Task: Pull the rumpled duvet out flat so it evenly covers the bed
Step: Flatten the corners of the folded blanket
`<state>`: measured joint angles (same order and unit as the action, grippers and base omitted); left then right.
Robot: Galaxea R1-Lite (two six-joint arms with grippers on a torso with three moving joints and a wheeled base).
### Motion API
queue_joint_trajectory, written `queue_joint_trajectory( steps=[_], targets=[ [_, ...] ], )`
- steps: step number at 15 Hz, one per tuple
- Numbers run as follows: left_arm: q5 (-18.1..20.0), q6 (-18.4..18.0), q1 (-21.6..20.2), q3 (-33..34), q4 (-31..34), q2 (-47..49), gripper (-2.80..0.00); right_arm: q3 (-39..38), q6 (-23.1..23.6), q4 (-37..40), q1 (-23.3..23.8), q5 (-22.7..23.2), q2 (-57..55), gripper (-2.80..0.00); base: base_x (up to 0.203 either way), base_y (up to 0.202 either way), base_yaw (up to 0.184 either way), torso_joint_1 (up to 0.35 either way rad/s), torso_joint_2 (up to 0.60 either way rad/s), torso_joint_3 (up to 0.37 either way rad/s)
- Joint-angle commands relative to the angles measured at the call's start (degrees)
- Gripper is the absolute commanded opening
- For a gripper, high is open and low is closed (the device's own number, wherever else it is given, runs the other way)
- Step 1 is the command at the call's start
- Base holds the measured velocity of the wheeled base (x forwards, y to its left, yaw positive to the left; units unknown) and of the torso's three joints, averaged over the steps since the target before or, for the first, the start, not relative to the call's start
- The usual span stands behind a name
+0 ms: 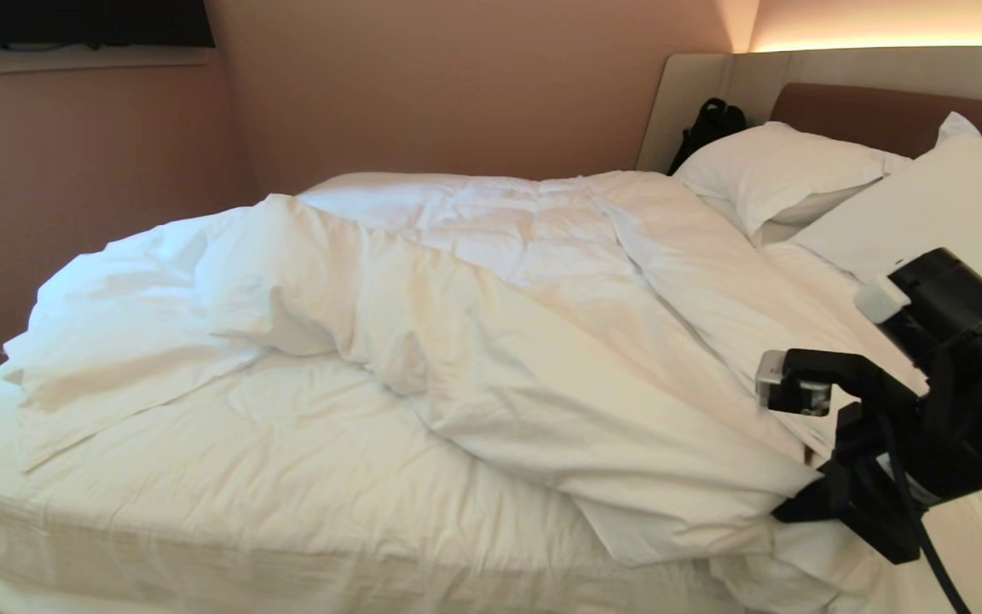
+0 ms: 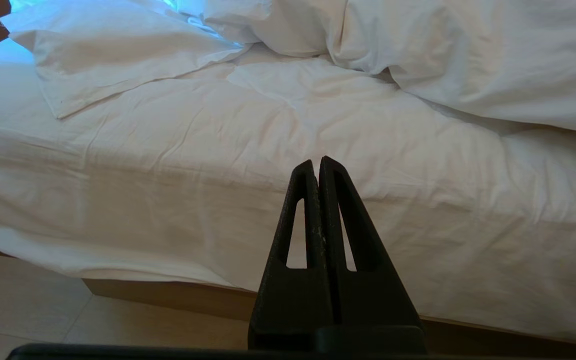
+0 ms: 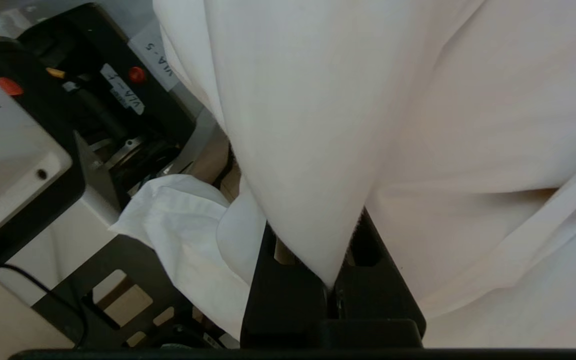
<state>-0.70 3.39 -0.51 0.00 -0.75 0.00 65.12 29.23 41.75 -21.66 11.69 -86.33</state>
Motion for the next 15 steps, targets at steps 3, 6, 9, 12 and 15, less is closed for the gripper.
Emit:
queue_joint_trajectory(
  steps=[3, 6, 9, 12, 15],
  targets=[
    [0.0, 0.0, 0.0, 0.0, 0.0, 0.1, -2.8, -1.0, 2.4, 6.8, -0.1, 6.3, 7.7, -2.8, 0.0, 0.0, 0.0, 0.0, 0.0, 0.0],
    [0.0, 0.0, 0.0, 0.0, 0.0, 0.1, -2.8, -1.5, 2.7, 10.9, -0.1, 6.5, 9.1, -2.8, 0.0, 0.0, 0.0, 0.0, 0.0, 0.0],
    [0.0, 0.0, 0.0, 0.0, 0.0, 0.1, -2.8, -3.5, 2.8, 10.7, -0.1, 6.4, 9.0, -2.8, 0.0, 0.0, 0.0, 0.0, 0.0, 0.0],
    [0.0, 0.0, 0.0, 0.0, 0.0, 0.1, -2.8, -5.5, 4.6, 10.6, -0.1, 6.4, 8.8, -2.8, 0.0, 0.0, 0.0, 0.0, 0.0, 0.0],
    [0.0, 0.0, 0.0, 0.0, 0.0, 0.1, -2.8, -6.0, 4.8, 10.5, -0.1, 6.3, 7.4, -1.07, 0.0, 0.0, 0.0, 0.0, 0.0, 0.0]
  ],
)
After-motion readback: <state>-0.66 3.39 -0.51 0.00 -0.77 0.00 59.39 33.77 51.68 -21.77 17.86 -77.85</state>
